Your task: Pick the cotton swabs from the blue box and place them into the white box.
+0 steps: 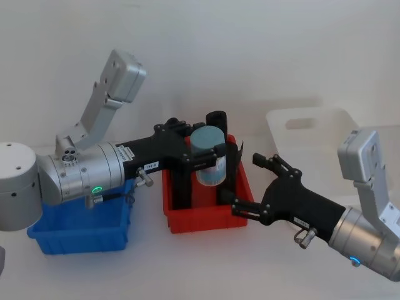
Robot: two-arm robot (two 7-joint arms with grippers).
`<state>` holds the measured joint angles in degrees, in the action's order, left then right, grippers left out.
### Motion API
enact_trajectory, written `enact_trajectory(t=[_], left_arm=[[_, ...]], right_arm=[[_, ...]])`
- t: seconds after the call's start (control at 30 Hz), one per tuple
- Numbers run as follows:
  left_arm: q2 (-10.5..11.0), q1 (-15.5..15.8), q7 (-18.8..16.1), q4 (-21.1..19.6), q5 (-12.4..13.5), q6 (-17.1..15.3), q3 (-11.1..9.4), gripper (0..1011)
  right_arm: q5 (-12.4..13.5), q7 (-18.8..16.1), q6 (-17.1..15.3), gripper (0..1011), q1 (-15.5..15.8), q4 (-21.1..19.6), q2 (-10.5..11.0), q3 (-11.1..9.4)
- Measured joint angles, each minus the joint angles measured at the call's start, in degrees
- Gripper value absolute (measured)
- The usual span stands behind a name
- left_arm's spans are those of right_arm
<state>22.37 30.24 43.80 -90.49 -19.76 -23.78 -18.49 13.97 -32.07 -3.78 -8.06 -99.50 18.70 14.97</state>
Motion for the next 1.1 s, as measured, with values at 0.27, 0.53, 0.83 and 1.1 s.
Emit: enact_trajectory(t=[0.27, 0.53, 0.83, 1.1], left_arm=[[-0.03, 0.04, 0.05, 0.0, 0.0, 0.0, 0.0, 670], [-0.02, 0.06, 0.08, 0.0, -0.01, 0.0, 0.0, 670], [-0.02, 0.06, 0.09, 0.0, -0.01, 0.01, 0.0, 670], [-0.02, 0.06, 0.09, 0.01, -0.01, 0.01, 0.0, 670]], right_arm=[[-1.58, -3.2, -0.06, 1002, -3.35, 2.92, -1.33, 0.64], [-2.98, -4.68, -0.04, 1001, -6.26, 5.92, -2.41, 1.01], [-3.53, -6.26, 0.59, 1001, -9.11, 9.4, -3.41, 1.24], [-3.11, -8.63, 1.4, 1001, -11.61, 12.67, -4.33, 1.47]])
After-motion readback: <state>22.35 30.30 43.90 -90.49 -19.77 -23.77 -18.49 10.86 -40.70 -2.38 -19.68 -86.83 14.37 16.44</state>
